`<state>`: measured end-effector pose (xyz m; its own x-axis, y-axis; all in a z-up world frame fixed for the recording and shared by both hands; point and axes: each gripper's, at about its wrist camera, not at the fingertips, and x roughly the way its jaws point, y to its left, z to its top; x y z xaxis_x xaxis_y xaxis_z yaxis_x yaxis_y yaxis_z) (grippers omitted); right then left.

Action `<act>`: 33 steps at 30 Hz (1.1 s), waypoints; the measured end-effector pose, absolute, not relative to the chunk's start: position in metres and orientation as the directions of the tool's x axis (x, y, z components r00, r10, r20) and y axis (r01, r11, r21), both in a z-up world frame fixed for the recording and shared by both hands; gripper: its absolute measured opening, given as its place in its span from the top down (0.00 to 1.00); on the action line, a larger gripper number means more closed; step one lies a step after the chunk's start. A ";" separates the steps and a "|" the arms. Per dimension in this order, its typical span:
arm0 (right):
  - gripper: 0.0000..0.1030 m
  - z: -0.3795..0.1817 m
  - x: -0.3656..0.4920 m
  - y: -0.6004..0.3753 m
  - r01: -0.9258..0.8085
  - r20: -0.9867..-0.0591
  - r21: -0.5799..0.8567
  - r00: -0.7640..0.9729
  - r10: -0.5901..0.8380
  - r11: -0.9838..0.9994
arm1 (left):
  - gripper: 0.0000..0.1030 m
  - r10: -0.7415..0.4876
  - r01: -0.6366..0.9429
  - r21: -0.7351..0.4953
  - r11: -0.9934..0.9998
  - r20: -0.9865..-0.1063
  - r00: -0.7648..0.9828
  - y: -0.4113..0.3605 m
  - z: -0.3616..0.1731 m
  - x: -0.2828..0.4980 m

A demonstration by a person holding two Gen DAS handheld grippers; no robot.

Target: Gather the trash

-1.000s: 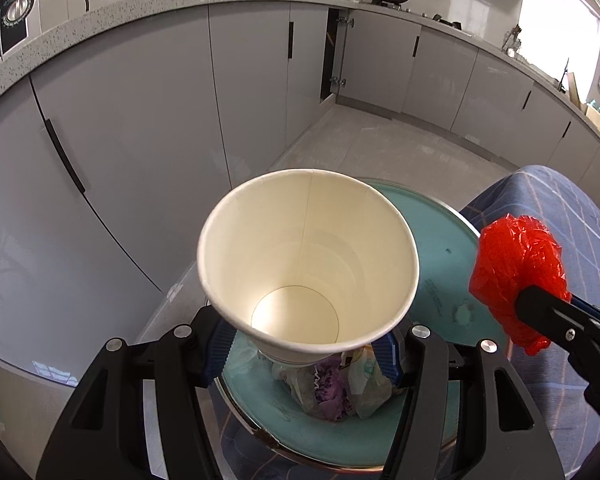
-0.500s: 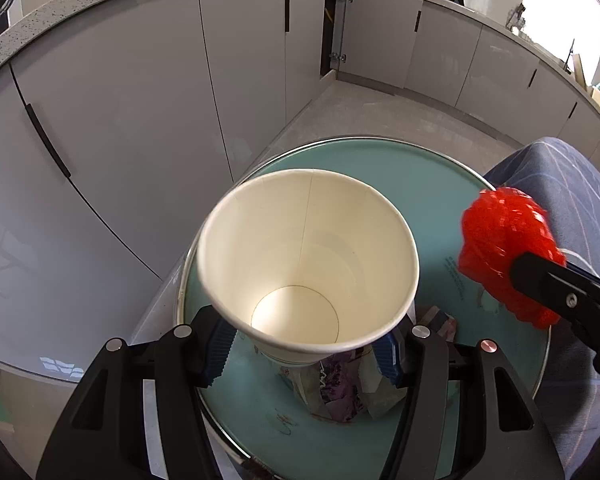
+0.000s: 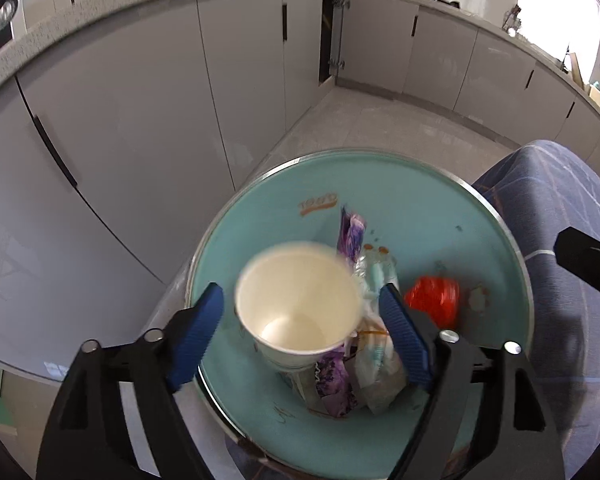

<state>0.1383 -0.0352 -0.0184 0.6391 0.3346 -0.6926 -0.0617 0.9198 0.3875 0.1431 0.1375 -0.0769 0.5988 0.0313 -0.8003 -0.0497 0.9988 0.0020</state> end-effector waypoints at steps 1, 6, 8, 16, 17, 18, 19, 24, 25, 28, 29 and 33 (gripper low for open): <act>0.55 -0.015 0.132 -0.041 -0.049 -0.681 0.390 0.657 0.324 0.919 | 0.17 0.036 -0.045 0.010 0.999 -0.793 0.609 0.135 -0.073 0.140; 0.38 -0.001 0.108 -0.056 -0.014 -0.647 0.373 0.712 0.271 0.928 | 0.06 0.053 -0.049 0.028 0.998 -0.761 0.646 0.127 -0.054 0.121; 0.32 0.001 0.099 -0.059 -0.015 -0.644 0.371 0.716 0.269 0.929 | 0.06 0.058 -0.059 0.026 0.998 -0.755 0.653 0.126 -0.050 0.111; 0.26 0.001 0.061 -0.060 -0.028 -0.649 0.351 0.713 0.264 0.936 | 0.06 0.110 -0.079 0.077 0.994 -0.752 0.649 0.122 -0.044 0.063; 0.26 0.002 0.057 -0.061 -0.029 -0.650 0.349 0.712 0.264 0.937 | 0.06 0.115 -0.084 0.079 0.993 -0.751 0.651 0.123 -0.042 0.056; 0.26 0.002 0.054 -0.062 -0.031 -0.650 0.347 0.713 0.264 0.937 | 0.06 0.116 -0.087 0.078 0.993 -0.750 0.651 0.124 -0.040 0.051; 0.26 0.004 0.049 -0.062 -0.034 -0.647 0.344 0.716 0.263 0.938 | 0.06 0.116 -0.091 0.074 0.993 -0.749 0.652 0.125 -0.038 0.045; 0.25 0.020 0.020 -0.059 -0.062 -0.609 0.300 0.755 0.241 0.952 | 0.05 0.148 -0.117 0.092 0.989 -0.705 0.694 0.125 -0.021 0.014; 0.25 0.023 0.014 -0.058 -0.065 -0.601 0.292 0.763 0.236 0.954 | 0.05 0.151 -0.118 0.095 0.988 -0.696 0.702 0.125 -0.018 0.010; 0.25 0.036 -0.005 -0.058 -0.069 -0.563 0.264 0.799 0.212 0.962 | 0.05 0.168 -0.126 0.112 0.986 -0.663 0.730 0.121 -0.003 -0.007; 0.25 0.041 -0.011 -0.058 -0.069 -0.547 0.255 0.812 0.203 0.965 | 0.05 0.170 -0.126 0.113 0.985 -0.655 0.737 0.122 0.002 -0.010; 0.25 0.058 -0.033 -0.060 -0.073 -0.489 0.231 0.853 0.180 0.970 | 0.05 0.163 -0.120 0.111 0.987 -0.592 0.789 0.117 0.025 -0.032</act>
<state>-0.0326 -0.0596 0.0579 0.8533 0.1802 -0.4893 -0.0726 0.9703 0.2309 -0.0319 0.1174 0.0246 0.7894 0.1627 -0.5919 -0.1203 0.9866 0.1106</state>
